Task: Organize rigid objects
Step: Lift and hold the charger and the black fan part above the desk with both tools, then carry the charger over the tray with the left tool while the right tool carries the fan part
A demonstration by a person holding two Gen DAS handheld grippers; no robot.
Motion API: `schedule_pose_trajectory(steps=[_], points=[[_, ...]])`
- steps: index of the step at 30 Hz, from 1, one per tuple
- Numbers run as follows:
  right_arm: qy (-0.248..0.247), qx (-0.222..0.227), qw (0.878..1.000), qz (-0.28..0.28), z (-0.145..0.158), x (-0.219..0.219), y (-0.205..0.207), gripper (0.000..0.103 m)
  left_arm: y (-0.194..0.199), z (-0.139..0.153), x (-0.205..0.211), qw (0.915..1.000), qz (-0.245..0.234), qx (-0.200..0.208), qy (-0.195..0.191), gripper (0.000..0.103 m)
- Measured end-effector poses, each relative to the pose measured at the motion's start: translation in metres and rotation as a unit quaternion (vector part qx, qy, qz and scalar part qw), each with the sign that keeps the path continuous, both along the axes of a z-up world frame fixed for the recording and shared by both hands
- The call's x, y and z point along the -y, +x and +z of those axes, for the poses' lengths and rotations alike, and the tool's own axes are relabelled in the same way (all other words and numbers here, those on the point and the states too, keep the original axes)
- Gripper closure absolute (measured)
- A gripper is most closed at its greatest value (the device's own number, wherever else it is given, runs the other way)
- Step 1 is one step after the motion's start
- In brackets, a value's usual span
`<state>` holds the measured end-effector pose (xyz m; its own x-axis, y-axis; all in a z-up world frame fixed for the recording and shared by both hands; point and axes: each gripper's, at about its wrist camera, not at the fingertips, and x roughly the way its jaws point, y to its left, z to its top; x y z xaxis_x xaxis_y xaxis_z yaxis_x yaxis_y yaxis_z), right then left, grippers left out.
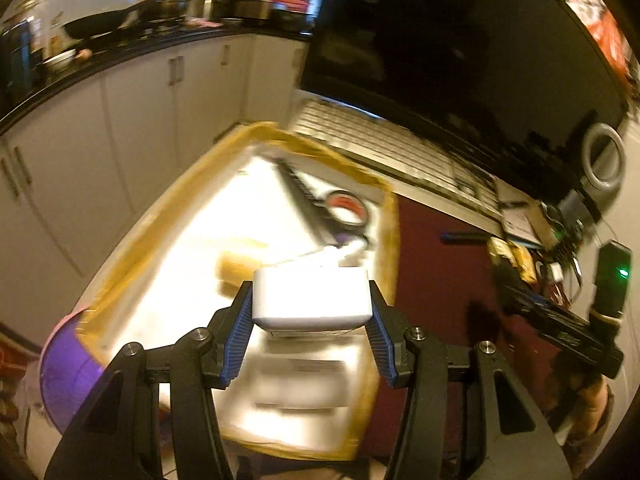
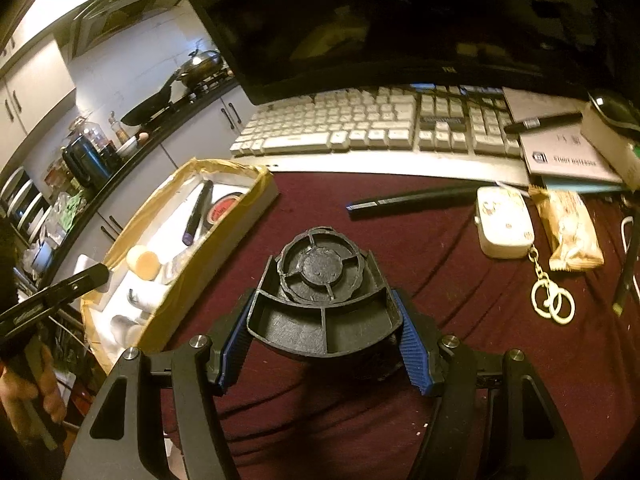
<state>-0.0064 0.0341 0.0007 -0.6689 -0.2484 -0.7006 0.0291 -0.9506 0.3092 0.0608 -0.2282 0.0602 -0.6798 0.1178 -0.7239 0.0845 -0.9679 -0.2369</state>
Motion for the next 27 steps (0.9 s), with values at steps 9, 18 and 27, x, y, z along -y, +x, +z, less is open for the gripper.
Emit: schedule_pose_trajectory(steps=[9, 18, 27], points=[[0.012, -0.028, 0.998, 0.046, 0.023, 0.037, -0.008, 0.042, 0.004, -0.019, 0.05, 0.9982, 0.053, 0.027, -0.004, 0.052], [0.02, -0.033, 0.99, 0.133, 0.028, 0.101, -0.04, 0.042, -0.008, -0.038, 0.037, 0.9971, 0.018, 0.067, -0.032, 0.052], [-0.007, -0.001, 0.977, 0.213, 0.021, 0.16, -0.105, 0.042, -0.018, -0.047, 0.022, 0.9881, -0.012, 0.112, -0.104, 0.052]])
